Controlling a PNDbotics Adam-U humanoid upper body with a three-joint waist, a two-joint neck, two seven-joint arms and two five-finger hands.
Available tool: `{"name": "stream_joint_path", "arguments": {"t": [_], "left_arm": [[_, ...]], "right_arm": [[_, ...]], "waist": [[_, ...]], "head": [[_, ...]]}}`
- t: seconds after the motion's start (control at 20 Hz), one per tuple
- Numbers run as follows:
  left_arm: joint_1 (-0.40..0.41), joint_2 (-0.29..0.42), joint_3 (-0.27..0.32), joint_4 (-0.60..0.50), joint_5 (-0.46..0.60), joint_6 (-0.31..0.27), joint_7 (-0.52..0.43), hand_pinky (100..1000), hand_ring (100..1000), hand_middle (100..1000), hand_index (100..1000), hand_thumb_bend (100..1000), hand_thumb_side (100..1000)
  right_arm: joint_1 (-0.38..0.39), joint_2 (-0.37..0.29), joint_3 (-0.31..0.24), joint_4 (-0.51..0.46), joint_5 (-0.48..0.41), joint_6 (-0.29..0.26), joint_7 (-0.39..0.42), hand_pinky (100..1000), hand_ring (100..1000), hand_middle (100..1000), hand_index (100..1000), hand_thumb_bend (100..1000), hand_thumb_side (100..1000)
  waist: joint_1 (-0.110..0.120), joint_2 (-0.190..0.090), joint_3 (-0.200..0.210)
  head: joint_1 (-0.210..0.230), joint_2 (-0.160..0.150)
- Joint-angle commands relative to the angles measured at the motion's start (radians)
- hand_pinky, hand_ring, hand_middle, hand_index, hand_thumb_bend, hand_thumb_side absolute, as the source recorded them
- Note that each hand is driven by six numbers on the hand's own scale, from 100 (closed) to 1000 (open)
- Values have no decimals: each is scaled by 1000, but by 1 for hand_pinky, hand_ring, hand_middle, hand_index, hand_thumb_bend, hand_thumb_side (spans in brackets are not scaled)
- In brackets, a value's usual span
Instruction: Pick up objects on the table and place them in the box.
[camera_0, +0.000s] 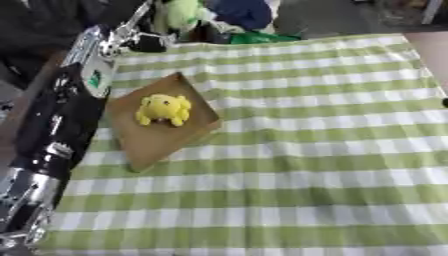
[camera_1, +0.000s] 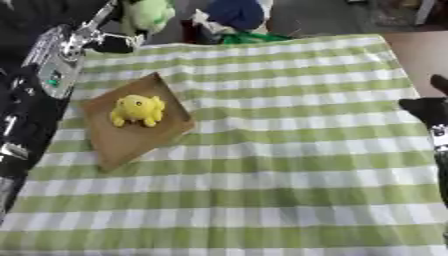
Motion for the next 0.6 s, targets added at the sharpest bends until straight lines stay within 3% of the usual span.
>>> {"name": "stream_joint_path", "arguments": {"t": [0.05,0.6], "left_arm": [[38,61,-7,-76,48,-13,-20,580,432,445,603,100,100],[238,79,-25,-120,97,-87,-98,622,495,495,657,142,100]], "right_arm": [[-4,-17,-10,-11,6,1,-7,894,781,620,928,100,669],[7,-16,-15,-4,11,2,-13,895,781,620,928,100,674]], "waist": [[-1,-20,5],[7,-29,17]], "head": [[-4,-4],[-5,17]]}}
